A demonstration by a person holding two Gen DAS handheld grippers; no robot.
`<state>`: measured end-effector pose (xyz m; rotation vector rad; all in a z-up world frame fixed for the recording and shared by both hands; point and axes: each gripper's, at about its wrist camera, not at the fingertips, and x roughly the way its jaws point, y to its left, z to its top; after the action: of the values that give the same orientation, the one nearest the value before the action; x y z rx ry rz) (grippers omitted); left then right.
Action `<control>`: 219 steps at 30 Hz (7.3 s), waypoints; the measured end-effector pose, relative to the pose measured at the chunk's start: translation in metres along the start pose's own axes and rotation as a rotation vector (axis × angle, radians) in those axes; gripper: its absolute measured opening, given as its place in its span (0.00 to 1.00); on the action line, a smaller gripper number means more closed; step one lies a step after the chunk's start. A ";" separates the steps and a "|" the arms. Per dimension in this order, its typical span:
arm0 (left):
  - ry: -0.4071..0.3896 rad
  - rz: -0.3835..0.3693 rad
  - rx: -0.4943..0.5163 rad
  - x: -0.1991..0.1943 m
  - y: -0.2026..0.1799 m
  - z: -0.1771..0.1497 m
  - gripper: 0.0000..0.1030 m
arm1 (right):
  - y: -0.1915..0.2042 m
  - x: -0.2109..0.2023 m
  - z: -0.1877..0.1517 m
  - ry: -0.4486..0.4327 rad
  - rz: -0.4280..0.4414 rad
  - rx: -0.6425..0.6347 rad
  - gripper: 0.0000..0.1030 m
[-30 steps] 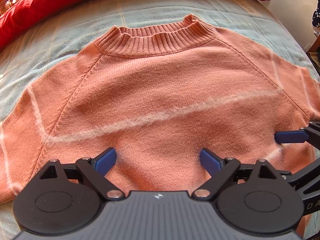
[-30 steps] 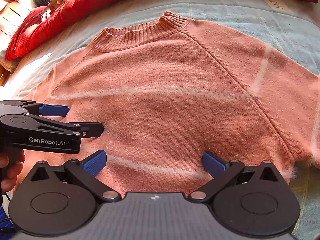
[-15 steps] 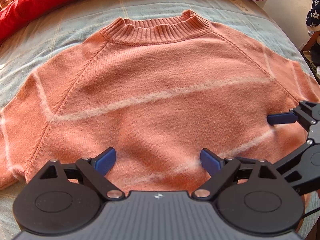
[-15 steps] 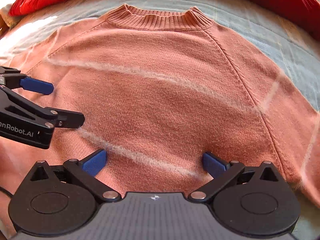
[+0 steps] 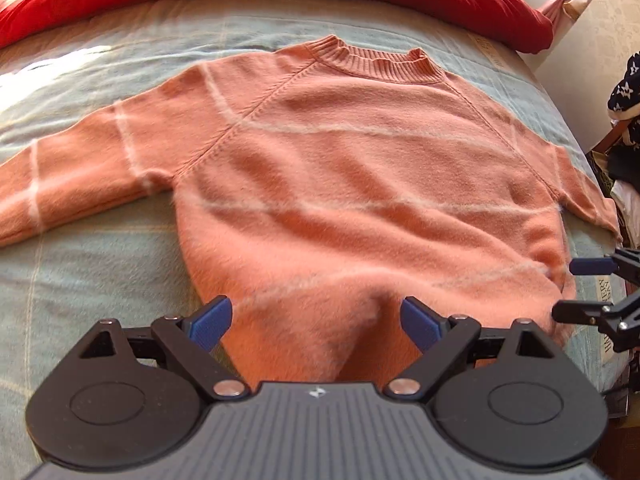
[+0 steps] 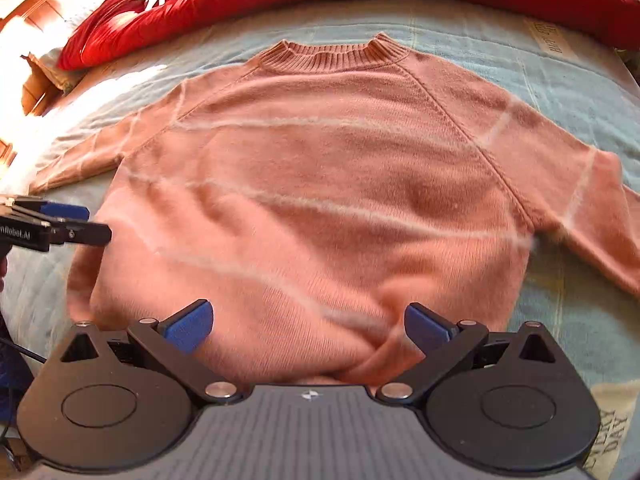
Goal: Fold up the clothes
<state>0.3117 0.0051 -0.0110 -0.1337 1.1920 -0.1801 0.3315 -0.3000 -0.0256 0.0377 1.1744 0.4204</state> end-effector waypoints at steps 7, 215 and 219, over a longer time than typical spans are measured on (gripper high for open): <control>0.109 -0.015 -0.042 0.001 -0.002 -0.049 0.88 | 0.025 0.008 -0.049 0.130 0.059 -0.049 1.00; -0.011 -0.820 -0.742 0.142 0.085 0.012 0.29 | -0.127 0.095 -0.092 -0.195 0.594 0.837 0.10; -0.099 -0.836 -0.810 0.143 0.082 0.004 0.39 | -0.126 0.096 -0.090 -0.194 0.593 0.842 0.10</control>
<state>0.3726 0.0557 -0.1558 -1.3413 0.9903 -0.4035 0.3190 -0.4005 -0.1770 1.1520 1.0617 0.3967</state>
